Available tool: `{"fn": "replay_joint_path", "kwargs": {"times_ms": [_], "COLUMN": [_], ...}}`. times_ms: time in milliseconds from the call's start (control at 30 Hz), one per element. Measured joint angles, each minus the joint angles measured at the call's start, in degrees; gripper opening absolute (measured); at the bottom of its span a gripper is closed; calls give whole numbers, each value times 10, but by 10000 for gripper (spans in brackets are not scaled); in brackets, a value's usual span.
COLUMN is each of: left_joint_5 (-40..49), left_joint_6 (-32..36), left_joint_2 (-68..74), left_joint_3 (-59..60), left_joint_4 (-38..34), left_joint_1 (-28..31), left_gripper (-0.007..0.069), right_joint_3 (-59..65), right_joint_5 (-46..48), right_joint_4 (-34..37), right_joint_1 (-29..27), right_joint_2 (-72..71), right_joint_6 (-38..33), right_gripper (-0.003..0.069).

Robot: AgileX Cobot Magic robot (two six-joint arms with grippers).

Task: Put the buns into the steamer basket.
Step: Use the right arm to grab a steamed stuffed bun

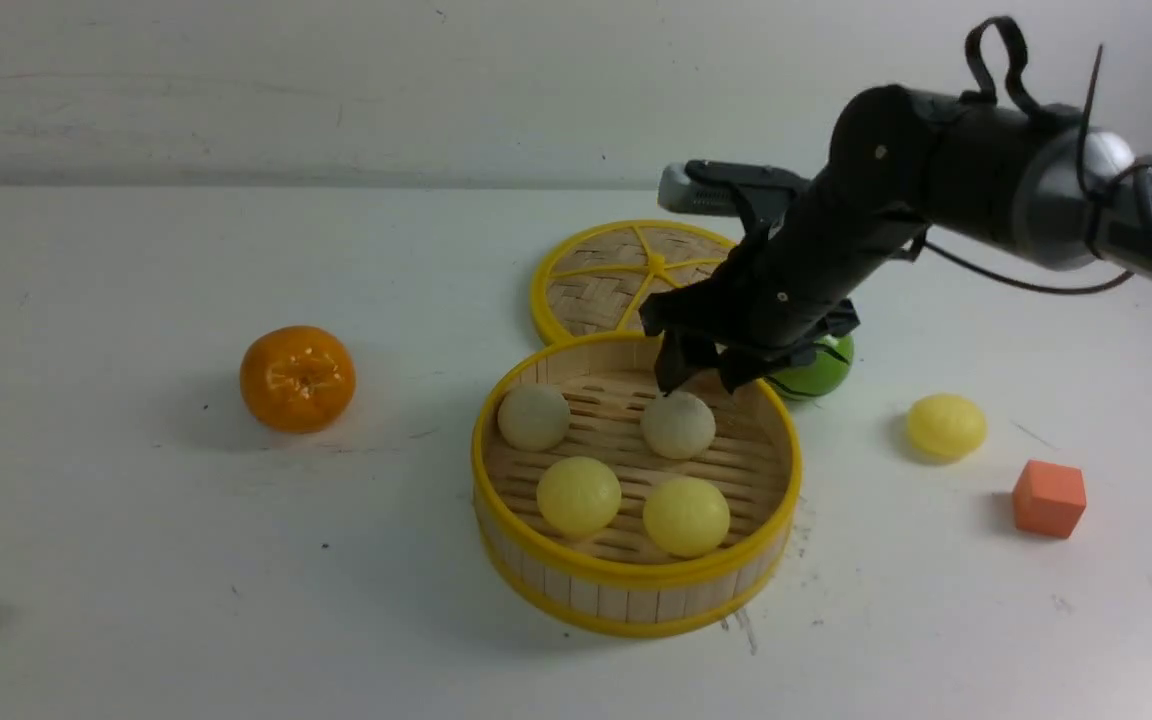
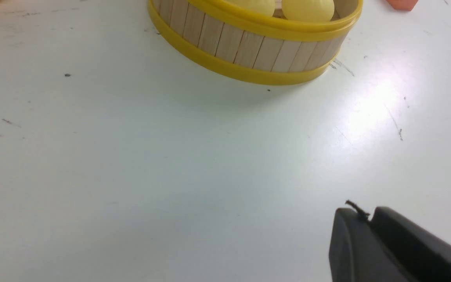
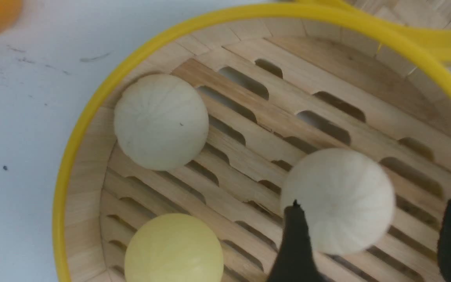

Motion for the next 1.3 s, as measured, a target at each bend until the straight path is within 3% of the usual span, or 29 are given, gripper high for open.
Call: {"fn": "replay_joint_path", "kwargs": {"times_ms": [200, 267, 333, 533, 700, 1300], "left_joint_5": [0, 0, 0, 0, 0, 0], "left_joint_6": [0, 0, 0, 0, 0, 0], "left_joint_2": [0, 0, 0, 0, 0, 0], "left_joint_3": [0, 0, 0, 0, 0, 0], "left_joint_4": [0, 0, 0, 0, 0, 0], "left_joint_1": [0, 0, 0, 0, 0, 0], "left_gripper": [60, 64, 67, 74, 74, 76], "right_joint_3": [-14, 3, 29, 63, 63, 63], "right_joint_5": [67, 93, 98, 63, 25, -49], "right_joint_4": [-135, -204, -212, -103, -41, -57], "right_joint_1": [-18, -56, -89, -172, -189, -194], "right_joint_2": [-65, -72, -65, -18, -6, 57], "right_joint_6": [42, 78, 91, 58, 17, 13], "right_gripper": [472, 410, 361, 236, 223, 251]}}
